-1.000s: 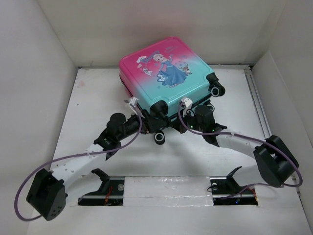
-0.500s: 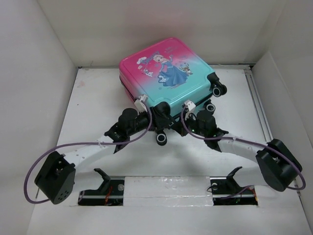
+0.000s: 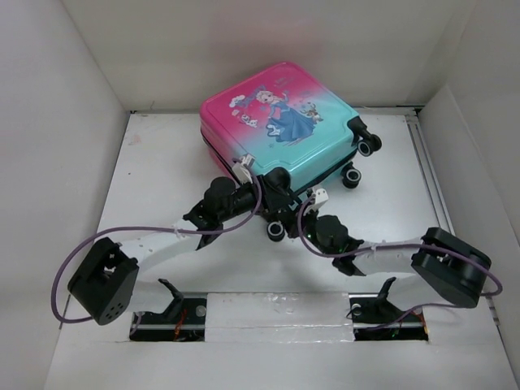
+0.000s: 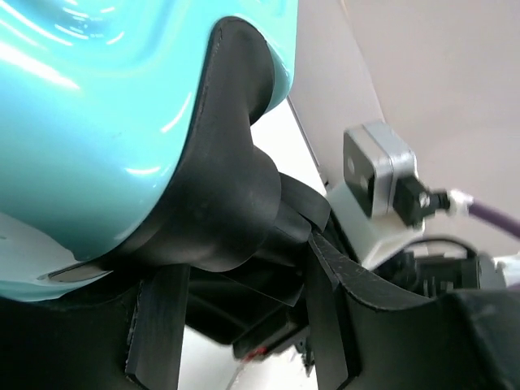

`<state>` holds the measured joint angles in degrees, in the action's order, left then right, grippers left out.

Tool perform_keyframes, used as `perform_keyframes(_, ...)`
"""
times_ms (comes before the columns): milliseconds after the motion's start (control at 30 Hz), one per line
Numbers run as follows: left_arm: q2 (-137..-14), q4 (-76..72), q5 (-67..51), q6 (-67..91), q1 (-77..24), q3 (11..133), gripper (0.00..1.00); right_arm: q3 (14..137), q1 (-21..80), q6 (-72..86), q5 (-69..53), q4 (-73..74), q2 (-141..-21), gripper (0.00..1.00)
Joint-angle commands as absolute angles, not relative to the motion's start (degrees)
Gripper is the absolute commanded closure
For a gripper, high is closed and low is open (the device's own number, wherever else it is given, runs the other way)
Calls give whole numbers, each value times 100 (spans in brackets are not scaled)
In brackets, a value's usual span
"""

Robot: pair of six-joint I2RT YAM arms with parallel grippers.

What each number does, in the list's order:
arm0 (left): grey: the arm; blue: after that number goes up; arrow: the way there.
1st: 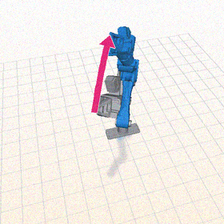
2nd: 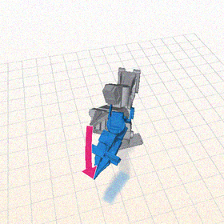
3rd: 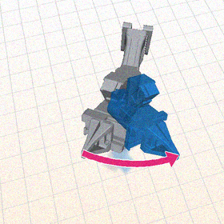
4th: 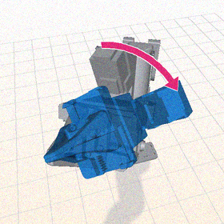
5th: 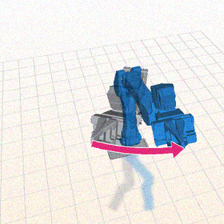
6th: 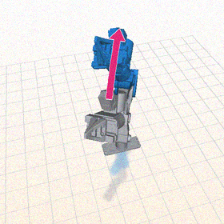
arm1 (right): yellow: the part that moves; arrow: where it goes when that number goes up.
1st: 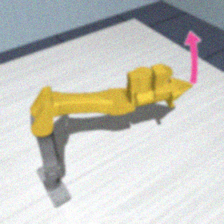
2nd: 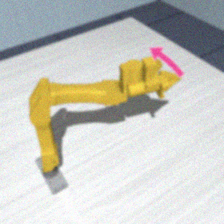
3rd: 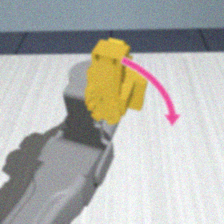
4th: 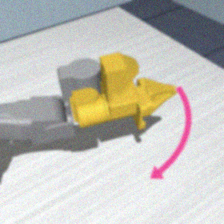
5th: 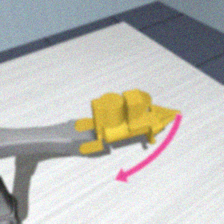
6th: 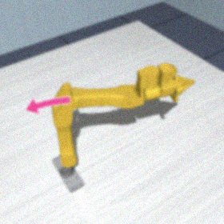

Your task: Pack the luggage

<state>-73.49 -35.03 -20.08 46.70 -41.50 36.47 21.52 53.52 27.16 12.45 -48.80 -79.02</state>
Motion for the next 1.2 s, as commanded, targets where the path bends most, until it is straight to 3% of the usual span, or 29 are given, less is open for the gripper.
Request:
perform_keyframes(0,-7681,-4447,-2021,5079,-4359,4130,93,2312,6256,3041,1192,-6336,-8050,100)
perform_keyframes(133,-7813,-4649,-2285,5238,-4359,4350,96,2715,6995,2629,2608,-6451,-8541,100)
perform_keyframes(367,-7989,-4649,-2408,5492,-4640,4746,99,3776,7497,2040,3480,-7365,-10378,100)
perform_keyframes(700,-8033,-4852,-2461,5959,-4764,4869,99,5148,7497,1397,3911,-8438,-11750,100)
perform_keyframes(867,-8024,-4711,-2522,5959,-4939,5027,95,5756,7497,1458,3288,-8525,-12505,100)
perform_keyframes(1000,-8024,-4711,-2400,5897,-4939,4975,79,5284,7638,1459,3349,-8998,-12218,100)
perform_keyframes(1033,-7964,-4650,-2347,5845,-4939,4975,62,5108,7638,1511,3349,-9130,-12121,100)
perform_keyframes(1067,-7902,-4649,-2347,5793,-4879,4975,52,4785,7638,1512,3349,-9219,-12024,98)
perform_keyframes(1100,-7849,-4649,-2347,5792,-4878,4975,44,4651,7638,1512,3349,-9220,-11849,82)
perform_keyframes(1133,-7796,-4554,-2268,5705,-4817,4975,35,4528,7699,1512,3410,-9220,-11743,74)
perform_keyframes(1167,-7683,-4440,-2181,5556,-4738,5070,19,4265,7699,1581,3410,-9159,-11646,65)
